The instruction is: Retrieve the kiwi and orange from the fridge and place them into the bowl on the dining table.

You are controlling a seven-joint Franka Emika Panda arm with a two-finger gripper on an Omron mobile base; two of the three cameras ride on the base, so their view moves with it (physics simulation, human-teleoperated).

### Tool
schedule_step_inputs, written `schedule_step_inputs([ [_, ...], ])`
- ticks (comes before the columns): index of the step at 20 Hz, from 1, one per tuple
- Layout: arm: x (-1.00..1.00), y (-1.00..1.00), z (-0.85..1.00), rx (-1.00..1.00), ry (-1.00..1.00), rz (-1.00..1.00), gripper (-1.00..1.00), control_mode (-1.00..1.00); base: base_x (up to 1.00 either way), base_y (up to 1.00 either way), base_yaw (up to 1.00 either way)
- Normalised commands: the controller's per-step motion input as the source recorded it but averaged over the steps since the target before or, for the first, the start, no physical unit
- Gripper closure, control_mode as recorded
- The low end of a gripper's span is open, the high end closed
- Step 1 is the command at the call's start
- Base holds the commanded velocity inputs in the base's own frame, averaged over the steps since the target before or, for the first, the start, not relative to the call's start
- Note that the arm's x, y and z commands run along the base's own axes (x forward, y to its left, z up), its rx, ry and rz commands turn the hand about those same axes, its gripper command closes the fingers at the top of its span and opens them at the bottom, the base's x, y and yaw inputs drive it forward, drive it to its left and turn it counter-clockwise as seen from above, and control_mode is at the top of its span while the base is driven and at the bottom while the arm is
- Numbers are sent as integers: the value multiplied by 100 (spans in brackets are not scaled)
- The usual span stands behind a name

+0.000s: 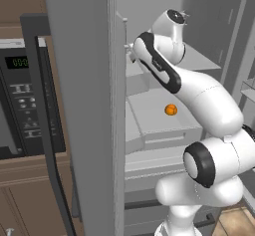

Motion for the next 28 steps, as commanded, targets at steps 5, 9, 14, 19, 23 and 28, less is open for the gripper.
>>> schedule_step_inputs([
  [5, 23, 0, -22, 0, 0, 0, -100, -100, 0, 0, 0],
  [9, 33, 0, -6, 0, 0, 0, -100, -100, 0, 0, 0],
  [14, 38, 0, -1, 0, 0, 0, -100, -100, 0, 0, 0],
  [19, 29, 2, -4, 0, 0, 0, -100, -100, 0, 0, 0],
  [23, 24, 7, -8, 0, 0, 0, -100, -100, 0, 0, 0],
  [28, 15, 13, -13, 0, 0, 0, -100, -100, 0, 0, 0],
])
